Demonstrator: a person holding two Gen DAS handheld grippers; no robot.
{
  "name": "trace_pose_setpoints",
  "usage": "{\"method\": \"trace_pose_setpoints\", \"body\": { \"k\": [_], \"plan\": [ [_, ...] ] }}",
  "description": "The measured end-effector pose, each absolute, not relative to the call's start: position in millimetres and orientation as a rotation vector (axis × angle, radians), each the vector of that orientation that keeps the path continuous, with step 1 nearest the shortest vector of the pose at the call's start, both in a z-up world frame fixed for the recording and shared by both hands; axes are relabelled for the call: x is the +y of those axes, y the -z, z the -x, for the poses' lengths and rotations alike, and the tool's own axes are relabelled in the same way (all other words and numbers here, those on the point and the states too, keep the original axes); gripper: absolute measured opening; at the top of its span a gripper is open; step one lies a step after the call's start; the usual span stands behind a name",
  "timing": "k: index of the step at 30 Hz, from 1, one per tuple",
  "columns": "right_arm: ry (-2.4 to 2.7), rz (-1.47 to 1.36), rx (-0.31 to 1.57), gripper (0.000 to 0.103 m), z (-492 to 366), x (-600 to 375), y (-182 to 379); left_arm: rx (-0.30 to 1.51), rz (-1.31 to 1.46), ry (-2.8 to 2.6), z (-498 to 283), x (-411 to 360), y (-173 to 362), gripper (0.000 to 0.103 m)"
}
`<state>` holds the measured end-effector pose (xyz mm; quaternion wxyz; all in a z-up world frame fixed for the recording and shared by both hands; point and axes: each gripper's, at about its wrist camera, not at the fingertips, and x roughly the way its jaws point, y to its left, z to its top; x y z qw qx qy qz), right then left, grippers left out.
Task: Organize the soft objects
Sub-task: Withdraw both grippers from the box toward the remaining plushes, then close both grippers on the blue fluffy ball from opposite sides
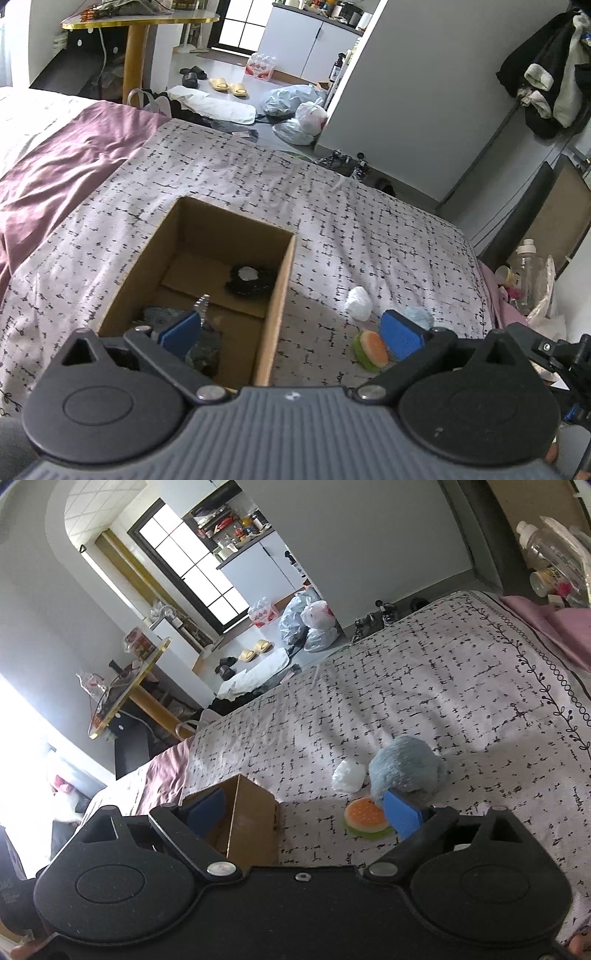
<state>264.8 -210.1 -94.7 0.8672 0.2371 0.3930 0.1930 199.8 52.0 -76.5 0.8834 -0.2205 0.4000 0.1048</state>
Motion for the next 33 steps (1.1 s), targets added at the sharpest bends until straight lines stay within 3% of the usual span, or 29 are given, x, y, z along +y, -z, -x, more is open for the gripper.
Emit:
{"method": "trace_pose_setpoints", "body": {
  "k": [9, 24, 30, 33],
  "plan": [
    [-0.352, -0.54, 0.788, 0.092, -272, -235, 107, 0.882, 0.421, -0.171, -217, 26, 81, 0.103],
    [-0.279, -0.686, 0.831, 0.077, -296, -272, 153, 0.855, 0.331, -0.077, -245, -20, 106, 0.102],
    [-0.261, -0.749, 0.917, 0.064, -305, -277, 177, 0.869, 0.285, -0.035, -258, -45, 130, 0.099],
    [-0.265, -0.767, 0.962, 0.06, -308, -275, 187, 0.9, 0.296, -0.031, -265, -50, 145, 0.087]
  ]
}}
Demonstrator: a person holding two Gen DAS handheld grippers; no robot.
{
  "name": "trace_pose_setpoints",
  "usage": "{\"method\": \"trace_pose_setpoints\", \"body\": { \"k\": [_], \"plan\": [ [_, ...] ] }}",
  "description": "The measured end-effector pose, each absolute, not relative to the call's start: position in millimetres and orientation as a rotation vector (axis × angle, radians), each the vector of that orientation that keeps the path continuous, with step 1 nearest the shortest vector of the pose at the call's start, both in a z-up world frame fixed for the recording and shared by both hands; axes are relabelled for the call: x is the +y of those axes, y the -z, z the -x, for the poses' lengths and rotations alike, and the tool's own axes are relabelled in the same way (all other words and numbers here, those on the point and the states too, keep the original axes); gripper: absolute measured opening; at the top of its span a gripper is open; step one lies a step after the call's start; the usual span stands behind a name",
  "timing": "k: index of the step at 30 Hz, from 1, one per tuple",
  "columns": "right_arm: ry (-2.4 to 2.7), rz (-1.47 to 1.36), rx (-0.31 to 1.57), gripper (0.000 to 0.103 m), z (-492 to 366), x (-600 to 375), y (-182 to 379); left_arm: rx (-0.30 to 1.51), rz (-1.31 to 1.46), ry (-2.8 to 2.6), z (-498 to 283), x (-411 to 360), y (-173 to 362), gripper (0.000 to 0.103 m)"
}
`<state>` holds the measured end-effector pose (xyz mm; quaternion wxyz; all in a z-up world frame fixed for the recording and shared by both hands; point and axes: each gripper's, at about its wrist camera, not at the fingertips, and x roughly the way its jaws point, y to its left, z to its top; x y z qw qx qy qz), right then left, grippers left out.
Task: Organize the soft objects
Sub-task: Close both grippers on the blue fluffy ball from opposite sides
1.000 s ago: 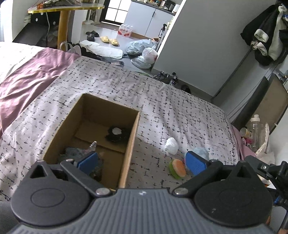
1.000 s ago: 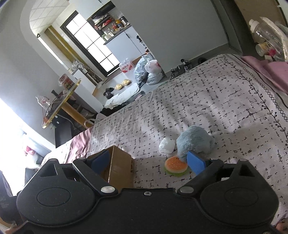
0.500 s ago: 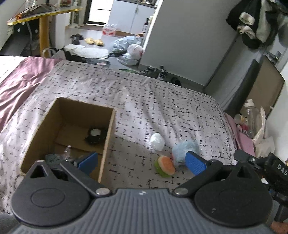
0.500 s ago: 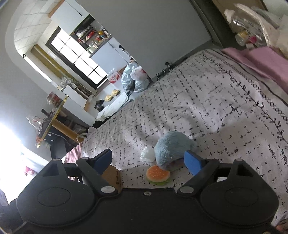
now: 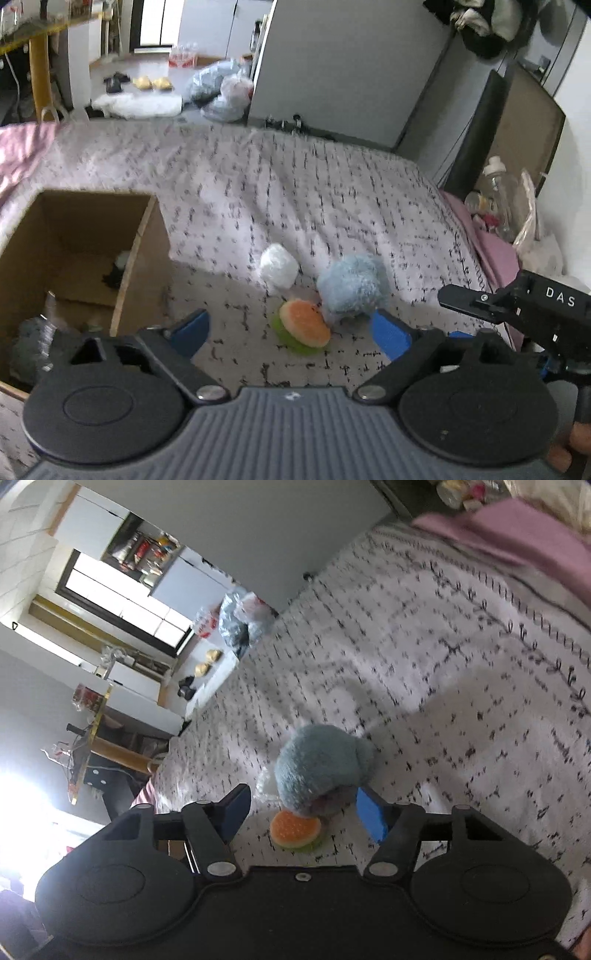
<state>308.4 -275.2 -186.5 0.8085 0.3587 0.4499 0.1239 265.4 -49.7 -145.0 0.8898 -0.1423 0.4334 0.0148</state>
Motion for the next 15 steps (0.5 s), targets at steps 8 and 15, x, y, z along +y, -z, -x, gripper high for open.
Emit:
{"method": "trace_pose_setpoints", "body": {
  "k": [8, 15],
  "plan": [
    [-0.264, -0.785, 1.01, 0.054, -317, -274, 200, 0.955, 0.316, -0.05, -281, -52, 180, 0.072],
    [-0.209, -0.801, 1.056, 0.051, -323, -280, 212, 0.977, 0.26, 0.001, -301, -72, 192, 0.072]
  ]
}}
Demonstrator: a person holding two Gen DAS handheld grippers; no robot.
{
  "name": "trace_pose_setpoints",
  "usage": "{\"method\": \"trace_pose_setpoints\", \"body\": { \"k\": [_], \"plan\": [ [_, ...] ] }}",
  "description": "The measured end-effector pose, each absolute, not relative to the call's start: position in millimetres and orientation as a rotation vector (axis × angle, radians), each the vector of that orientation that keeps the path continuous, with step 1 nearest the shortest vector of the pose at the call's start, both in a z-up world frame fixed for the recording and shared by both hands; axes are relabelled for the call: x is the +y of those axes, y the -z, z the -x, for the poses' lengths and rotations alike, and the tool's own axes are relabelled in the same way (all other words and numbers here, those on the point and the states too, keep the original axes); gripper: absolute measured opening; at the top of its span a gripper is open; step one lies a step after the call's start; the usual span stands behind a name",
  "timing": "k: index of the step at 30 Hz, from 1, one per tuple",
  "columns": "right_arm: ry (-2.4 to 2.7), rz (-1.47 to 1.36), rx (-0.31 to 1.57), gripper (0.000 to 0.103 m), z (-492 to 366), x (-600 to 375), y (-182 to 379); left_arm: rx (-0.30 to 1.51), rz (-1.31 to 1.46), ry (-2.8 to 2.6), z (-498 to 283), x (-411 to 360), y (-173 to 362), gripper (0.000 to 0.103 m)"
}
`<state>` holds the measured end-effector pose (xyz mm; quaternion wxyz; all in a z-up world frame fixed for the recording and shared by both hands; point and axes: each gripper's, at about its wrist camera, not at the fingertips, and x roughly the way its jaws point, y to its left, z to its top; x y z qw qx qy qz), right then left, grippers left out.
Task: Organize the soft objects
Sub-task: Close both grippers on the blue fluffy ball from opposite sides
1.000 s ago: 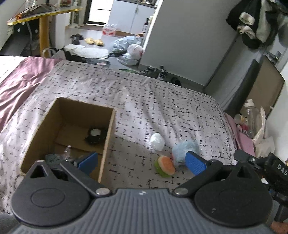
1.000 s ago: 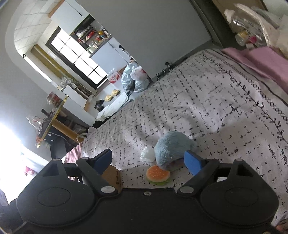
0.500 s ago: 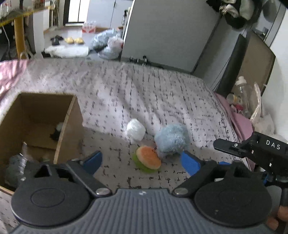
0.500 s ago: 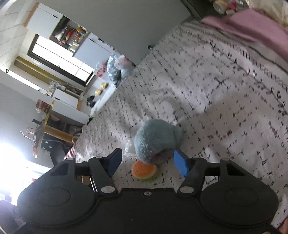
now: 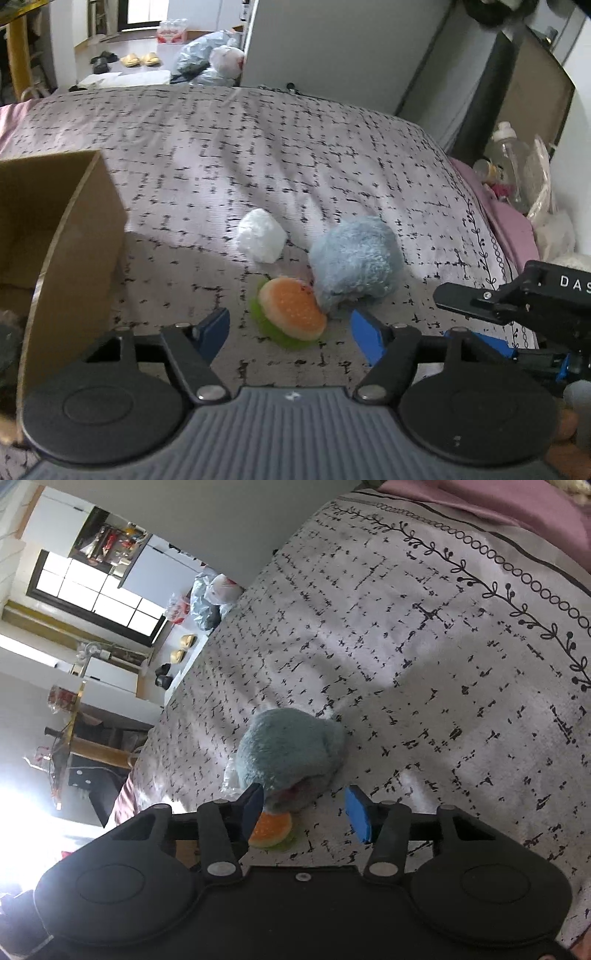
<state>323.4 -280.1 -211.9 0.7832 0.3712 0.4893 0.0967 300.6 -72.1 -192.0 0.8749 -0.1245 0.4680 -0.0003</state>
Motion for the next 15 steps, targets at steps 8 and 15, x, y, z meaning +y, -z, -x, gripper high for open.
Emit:
{"method": "trace_pose_setpoints", "body": {
  "k": [8, 15],
  "plan": [
    [-0.175, -0.803, 1.079, 0.051, -331, -282, 224, 1.001, 0.223, 0.035, -325, -89, 208, 0.072],
    [-0.135, -0.812, 1.094, 0.051, -336, -286, 233, 0.986, 0.174, 0.061, -338, -93, 212, 0.072]
  ]
}}
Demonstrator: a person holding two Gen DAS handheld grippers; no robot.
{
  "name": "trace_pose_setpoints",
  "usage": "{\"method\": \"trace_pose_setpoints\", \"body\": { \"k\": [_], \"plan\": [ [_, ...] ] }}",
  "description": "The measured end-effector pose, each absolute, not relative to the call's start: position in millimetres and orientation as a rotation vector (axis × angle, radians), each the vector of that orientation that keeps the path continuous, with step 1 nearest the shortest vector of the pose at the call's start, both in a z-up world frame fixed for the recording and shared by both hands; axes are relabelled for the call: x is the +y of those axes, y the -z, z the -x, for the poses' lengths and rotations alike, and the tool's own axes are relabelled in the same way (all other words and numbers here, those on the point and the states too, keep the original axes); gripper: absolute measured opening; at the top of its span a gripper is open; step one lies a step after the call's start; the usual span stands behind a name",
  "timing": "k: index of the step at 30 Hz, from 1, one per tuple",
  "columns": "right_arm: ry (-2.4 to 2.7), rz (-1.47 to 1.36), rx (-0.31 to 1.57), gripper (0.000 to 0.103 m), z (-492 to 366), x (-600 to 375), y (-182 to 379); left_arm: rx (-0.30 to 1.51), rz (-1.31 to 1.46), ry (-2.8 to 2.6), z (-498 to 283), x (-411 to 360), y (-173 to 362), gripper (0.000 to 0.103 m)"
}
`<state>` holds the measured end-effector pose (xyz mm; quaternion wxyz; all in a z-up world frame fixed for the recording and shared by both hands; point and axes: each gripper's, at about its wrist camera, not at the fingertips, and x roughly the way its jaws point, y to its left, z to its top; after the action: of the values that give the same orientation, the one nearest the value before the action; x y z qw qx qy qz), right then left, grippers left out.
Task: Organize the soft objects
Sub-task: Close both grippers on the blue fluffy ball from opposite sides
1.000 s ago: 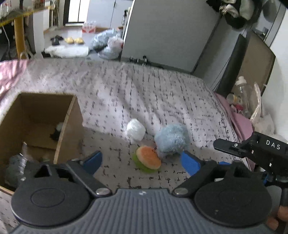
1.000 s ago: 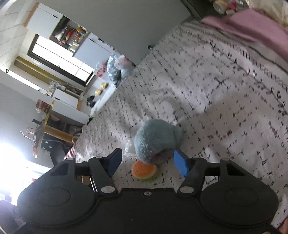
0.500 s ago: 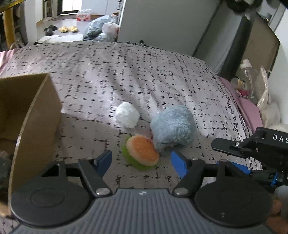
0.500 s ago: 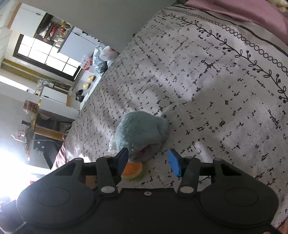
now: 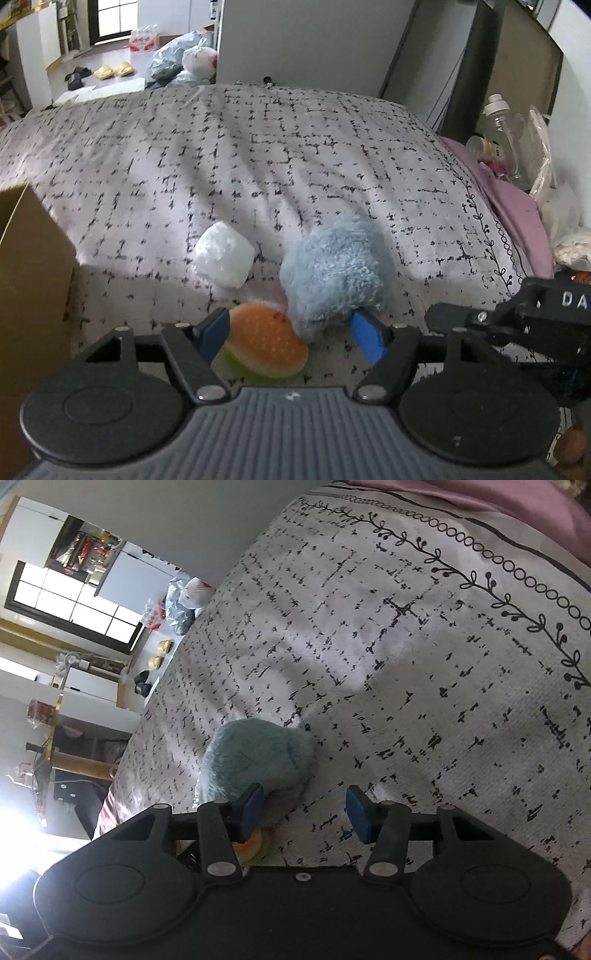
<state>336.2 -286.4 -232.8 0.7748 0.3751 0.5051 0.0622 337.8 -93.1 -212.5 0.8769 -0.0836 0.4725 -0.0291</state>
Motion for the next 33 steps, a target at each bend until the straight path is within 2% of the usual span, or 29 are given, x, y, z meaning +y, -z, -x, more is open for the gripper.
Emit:
{"method": "trace_pose_setpoints", "body": {
  "k": [8, 10, 15, 22, 33],
  "plan": [
    [-0.112, -0.826, 1.088, 0.051, -336, -290, 234, 0.956, 0.146, 0.135, -352, -105, 210, 0.071],
    [-0.104, -0.83, 1.085, 0.051, -335, -292, 234, 0.949, 0.145, 0.164, -355, -109, 209, 0.065],
    [-0.091, -0.845, 1.077, 0.051, -335, -296, 235, 0.937, 0.145, 0.194, -364, -115, 209, 0.058],
    [-0.102, -0.886, 1.04, 0.051, -340, -297, 234, 0.922, 0.237, 0.198, -369, -103, 206, 0.042],
    [-0.188, -0.905, 1.014, 0.051, -347, -283, 231, 0.964, 0.458, 0.227, -366, -79, 192, 0.039]
  ]
}}
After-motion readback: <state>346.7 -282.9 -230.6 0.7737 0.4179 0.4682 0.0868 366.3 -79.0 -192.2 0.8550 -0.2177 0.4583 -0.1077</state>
